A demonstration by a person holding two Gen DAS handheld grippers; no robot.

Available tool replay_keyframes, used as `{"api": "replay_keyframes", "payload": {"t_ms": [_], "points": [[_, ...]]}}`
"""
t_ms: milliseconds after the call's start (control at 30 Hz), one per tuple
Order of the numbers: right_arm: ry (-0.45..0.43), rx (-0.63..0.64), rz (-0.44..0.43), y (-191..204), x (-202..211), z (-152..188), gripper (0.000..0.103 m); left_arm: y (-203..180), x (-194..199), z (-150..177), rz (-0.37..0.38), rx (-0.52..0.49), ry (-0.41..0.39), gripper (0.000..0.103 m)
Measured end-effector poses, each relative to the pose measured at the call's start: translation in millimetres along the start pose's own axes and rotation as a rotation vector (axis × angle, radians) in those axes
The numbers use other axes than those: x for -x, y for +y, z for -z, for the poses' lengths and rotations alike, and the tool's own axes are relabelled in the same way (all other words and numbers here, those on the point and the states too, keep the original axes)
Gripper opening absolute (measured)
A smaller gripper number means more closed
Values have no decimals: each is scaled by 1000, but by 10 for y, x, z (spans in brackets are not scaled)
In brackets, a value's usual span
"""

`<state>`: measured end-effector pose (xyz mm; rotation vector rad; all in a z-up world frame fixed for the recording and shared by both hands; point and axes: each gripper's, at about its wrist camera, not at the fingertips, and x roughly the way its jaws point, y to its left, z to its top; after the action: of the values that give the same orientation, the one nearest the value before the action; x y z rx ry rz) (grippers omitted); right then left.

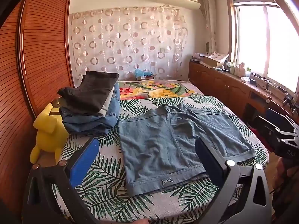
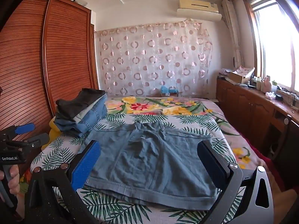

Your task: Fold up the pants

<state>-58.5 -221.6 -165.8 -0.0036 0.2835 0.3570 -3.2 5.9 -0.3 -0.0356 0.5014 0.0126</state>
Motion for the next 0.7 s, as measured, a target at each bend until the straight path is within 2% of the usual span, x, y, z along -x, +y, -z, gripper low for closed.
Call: {"api": "replay_keyframes", "payload": {"t_ms": [700], "points": [[11,-3,-4,12,-18,4,103,-51,-52,54,-3,-13,5,103]]}}
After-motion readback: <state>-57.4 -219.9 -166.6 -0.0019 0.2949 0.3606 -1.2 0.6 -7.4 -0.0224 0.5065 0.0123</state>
